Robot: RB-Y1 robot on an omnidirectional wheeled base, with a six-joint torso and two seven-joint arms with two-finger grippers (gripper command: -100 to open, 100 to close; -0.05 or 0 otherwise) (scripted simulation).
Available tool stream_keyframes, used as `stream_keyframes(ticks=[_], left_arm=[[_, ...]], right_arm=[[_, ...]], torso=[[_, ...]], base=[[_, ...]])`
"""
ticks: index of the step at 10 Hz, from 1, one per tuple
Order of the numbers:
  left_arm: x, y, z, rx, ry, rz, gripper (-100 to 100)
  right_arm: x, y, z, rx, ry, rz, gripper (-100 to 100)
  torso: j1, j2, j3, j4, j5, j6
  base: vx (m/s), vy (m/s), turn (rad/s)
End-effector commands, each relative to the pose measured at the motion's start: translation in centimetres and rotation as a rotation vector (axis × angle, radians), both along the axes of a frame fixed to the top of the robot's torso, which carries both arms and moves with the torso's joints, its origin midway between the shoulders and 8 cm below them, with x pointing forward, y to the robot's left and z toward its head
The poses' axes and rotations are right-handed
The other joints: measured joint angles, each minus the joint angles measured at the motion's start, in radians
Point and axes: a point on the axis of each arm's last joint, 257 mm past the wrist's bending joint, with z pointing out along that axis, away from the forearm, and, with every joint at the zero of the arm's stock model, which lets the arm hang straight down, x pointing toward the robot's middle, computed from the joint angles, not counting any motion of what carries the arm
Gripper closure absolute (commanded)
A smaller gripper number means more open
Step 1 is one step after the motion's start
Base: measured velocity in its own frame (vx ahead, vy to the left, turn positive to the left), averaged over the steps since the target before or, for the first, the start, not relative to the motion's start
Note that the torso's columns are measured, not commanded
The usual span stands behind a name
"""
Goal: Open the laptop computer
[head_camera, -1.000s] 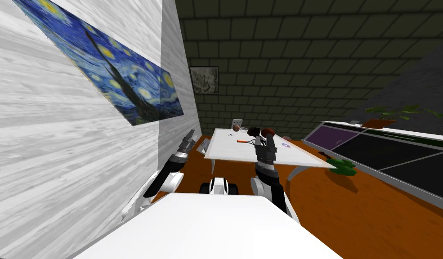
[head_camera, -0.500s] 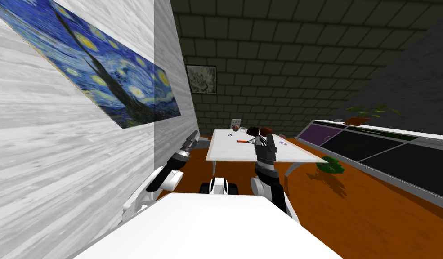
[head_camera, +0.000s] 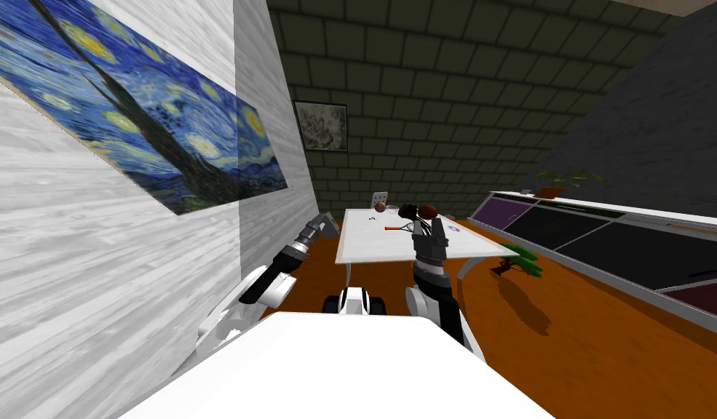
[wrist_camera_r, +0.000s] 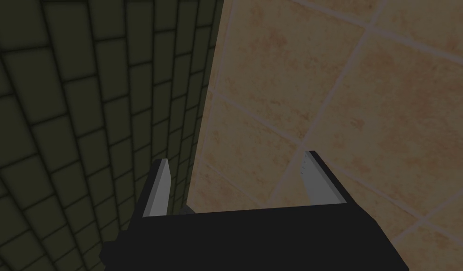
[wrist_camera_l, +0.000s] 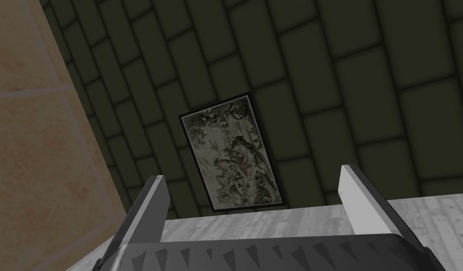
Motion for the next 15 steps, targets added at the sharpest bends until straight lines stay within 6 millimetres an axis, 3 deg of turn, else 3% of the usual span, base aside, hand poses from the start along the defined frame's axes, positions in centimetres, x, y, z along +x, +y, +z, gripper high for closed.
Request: stream_keyframes(ticks=[1,8,12,15], left_arm=[[0.6,-0.2,-1.4,0.035,0.064,-0.008,-100],[1.9,0.4,-4.9,0.109,0.201,0.006,-100],[2.9,2.1,-8.1,0.196,0.325,0.040,-100],[3.1,3.0,-9.2,0.223,0.368,0.064,-100]], right_arm=[[0.0,0.0,0.0,0.000,0.000,0.000,0],[0.0,0.0,0.0,0.000,0.000,0.000,0],[0.0,0.0,0.0,0.000,0.000,0.000,0],[0.0,0.0,0.0,0.000,0.000,0.000,0]], torso=[[-0.001,0.001,0.000,0.000,0.000,0.000],[0.001,0.000,0.000,0.000,0.000,0.000],[0.003,-0.001,-0.001,0.000,0.001,0.000],[-0.004,0.000,0.000,0.000,-0.001,0.001]], base=[[0.024,0.115,-0.121],[0.018,0.107,-0.106],[0.025,0.148,-0.149],[0.010,0.094,-0.081]])
